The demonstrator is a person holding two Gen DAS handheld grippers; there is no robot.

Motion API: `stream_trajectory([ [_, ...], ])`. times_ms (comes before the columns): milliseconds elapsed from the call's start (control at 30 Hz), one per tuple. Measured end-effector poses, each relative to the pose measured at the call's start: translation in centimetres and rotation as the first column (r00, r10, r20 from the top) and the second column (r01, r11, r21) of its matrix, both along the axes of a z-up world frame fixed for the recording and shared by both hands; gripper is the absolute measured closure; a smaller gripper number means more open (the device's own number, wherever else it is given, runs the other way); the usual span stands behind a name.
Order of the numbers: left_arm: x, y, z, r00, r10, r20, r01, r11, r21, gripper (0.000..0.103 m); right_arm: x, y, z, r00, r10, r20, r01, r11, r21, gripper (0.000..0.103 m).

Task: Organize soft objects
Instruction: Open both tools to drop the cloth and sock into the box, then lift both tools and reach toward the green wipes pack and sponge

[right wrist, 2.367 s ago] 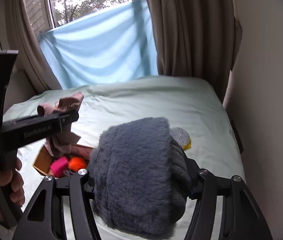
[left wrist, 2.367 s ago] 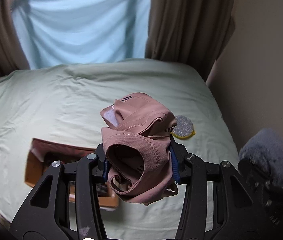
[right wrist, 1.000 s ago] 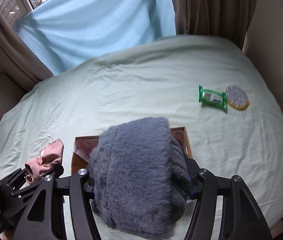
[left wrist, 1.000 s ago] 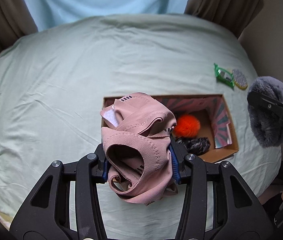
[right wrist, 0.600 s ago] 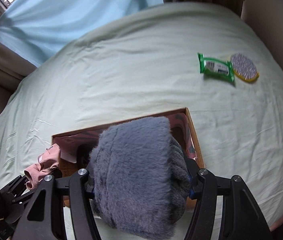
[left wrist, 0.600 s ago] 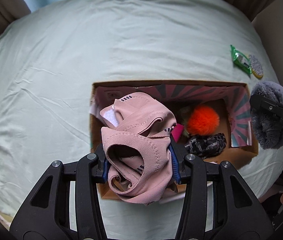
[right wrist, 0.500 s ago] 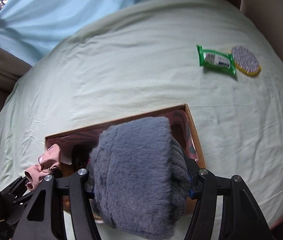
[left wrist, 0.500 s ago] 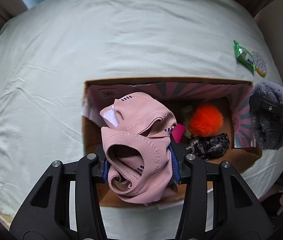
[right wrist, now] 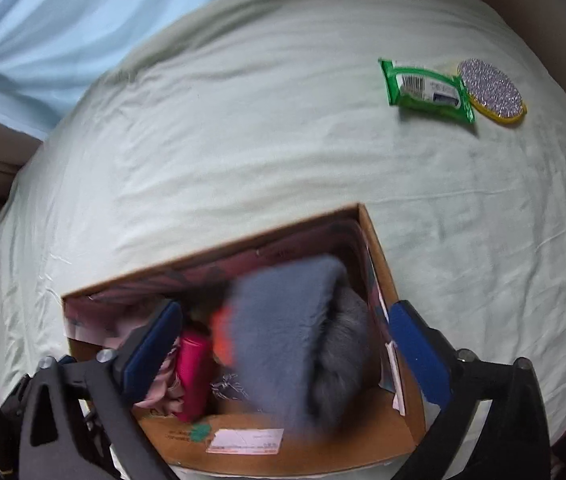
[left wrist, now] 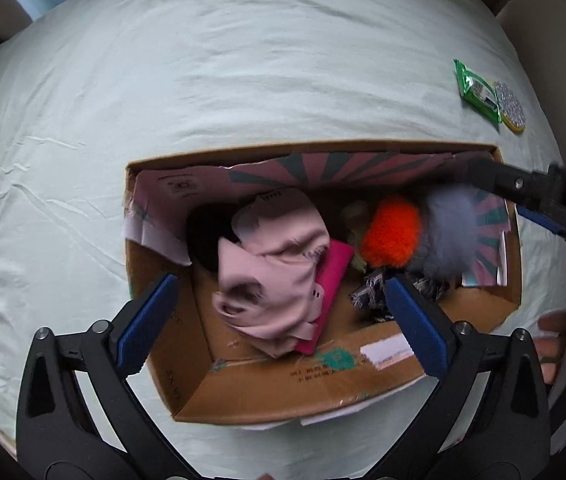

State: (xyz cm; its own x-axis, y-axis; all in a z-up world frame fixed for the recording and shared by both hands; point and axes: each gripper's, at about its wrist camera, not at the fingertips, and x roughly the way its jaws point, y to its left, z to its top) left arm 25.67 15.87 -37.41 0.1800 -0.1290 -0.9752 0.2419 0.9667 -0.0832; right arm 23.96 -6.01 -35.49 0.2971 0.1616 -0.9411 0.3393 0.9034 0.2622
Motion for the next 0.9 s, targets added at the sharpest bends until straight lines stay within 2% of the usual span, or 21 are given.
stream_trajectory([
  [200, -1.1, 1.2, 0.2, 1.000, 0.028, -0.012, -0.028, 1.000, -0.005, 0.000, -0.8, 0.0, 0.2, 0.999, -0.029, 0.015, 0.029, 0.998, 0.048, 0.000],
  [333, -1.8, 1.9, 1.3, 0.999, 0.041, 0.012, -0.040, 0.999, -0.017, 0.000, -1.4, 0.4, 1.0, 0.999, -0.020, 0.030, 0.019, 0.999, 0.039, 0.000],
  [667, -3.9, 3.1, 4.7, 0.994, 0.074, 0.079, -0.071, 0.997, -0.034, 0.000, -3.7, 1.3, 4.9, 0.997, 0.005, 0.080, -0.003, 1.000, -0.031, 0.000],
  [900, -7.4, 4.1, 7.7, 0.987, 0.079, 0.141, -0.074, 0.996, -0.043, 0.000, -7.0, 2.1, 8.0, 0.989, 0.003, 0.145, 0.001, 1.000, -0.026, 0.000],
])
